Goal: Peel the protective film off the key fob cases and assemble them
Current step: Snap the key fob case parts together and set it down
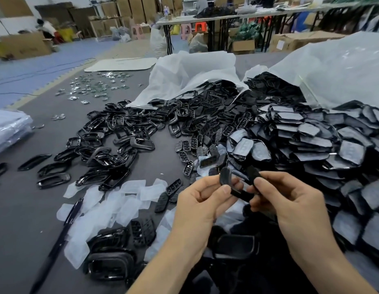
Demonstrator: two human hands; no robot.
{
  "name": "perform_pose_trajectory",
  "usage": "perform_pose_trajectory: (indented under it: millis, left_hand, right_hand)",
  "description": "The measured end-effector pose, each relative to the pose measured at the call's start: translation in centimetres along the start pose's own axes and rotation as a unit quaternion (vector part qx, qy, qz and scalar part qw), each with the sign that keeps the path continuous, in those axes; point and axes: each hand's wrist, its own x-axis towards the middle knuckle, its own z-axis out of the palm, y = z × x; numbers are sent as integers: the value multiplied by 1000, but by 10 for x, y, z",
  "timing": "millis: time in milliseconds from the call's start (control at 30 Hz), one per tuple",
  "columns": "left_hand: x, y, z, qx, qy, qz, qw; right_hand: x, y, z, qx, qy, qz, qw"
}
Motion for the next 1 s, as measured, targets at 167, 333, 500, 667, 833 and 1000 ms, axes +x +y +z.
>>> perform_pose_trajectory:
  millis: [167,333,500,667,833,1000]
  left_hand:
    - [0,2,-2,-1,-8,15,1000]
    - [-1,5,-4,-10,-1,12,1000]
    - [-1,9,-5,-29,2,-16,999]
    - [-1,10,-6,-67,2,-37,997]
    - [-1,10,-5,-154,-2,-72,985]
    - [0,9,-3,-208,-22,-102,973]
  right_hand:
    - [-2,0,3,4,-11,29,999]
    - [-2,0,1,28,7,31,999]
    - [1,-2,0,90,16,67,994]
    - [0,-8,3,183,-29,141,972]
    - [-1,-11,2,192,-47,156,968]
    - [5,-8,-1,228,-53,179,956]
